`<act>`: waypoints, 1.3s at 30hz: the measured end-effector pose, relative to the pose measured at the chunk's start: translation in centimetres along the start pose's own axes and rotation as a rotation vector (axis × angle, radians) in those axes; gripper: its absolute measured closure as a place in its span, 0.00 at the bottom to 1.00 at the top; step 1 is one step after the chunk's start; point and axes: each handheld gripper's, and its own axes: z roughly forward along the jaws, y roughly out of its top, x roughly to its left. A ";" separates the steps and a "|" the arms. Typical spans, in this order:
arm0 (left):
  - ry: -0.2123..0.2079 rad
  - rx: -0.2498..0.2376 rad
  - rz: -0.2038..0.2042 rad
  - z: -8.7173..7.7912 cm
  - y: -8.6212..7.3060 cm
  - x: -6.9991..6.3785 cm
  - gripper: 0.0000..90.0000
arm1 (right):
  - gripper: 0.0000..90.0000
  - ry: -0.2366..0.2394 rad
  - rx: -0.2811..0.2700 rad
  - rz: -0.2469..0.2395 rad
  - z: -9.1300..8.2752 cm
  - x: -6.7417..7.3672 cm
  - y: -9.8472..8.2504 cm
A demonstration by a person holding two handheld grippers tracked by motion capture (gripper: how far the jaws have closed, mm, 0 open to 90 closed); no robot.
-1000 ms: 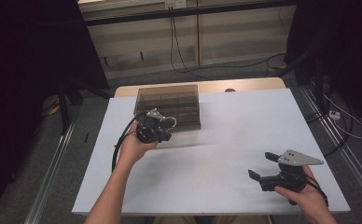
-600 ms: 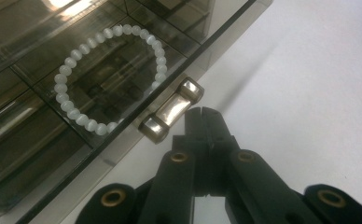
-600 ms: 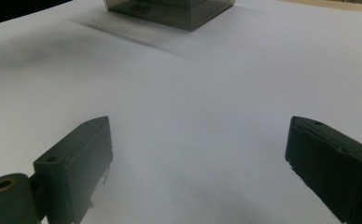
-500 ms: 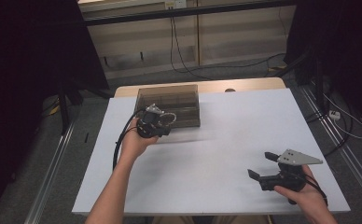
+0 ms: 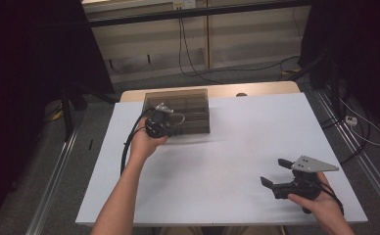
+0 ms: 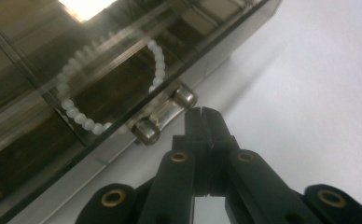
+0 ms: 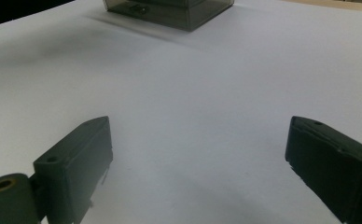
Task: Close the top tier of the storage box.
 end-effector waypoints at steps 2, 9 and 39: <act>-0.008 -0.012 -0.008 0.0 0.4 0.1 1.00 | 0.08 -0.003 -0.002 0.003 0.0 -0.1 0.0; -0.004 -0.013 0.004 0.9 0.9 0.1 1.00 | 0.08 -0.008 0.000 0.007 0.1 -0.4 0.0; -0.068 -0.085 -0.055 -2.7 -3.1 -2.1 0.64 | 0.08 -0.013 0.004 0.009 -0.5 -0.1 -0.1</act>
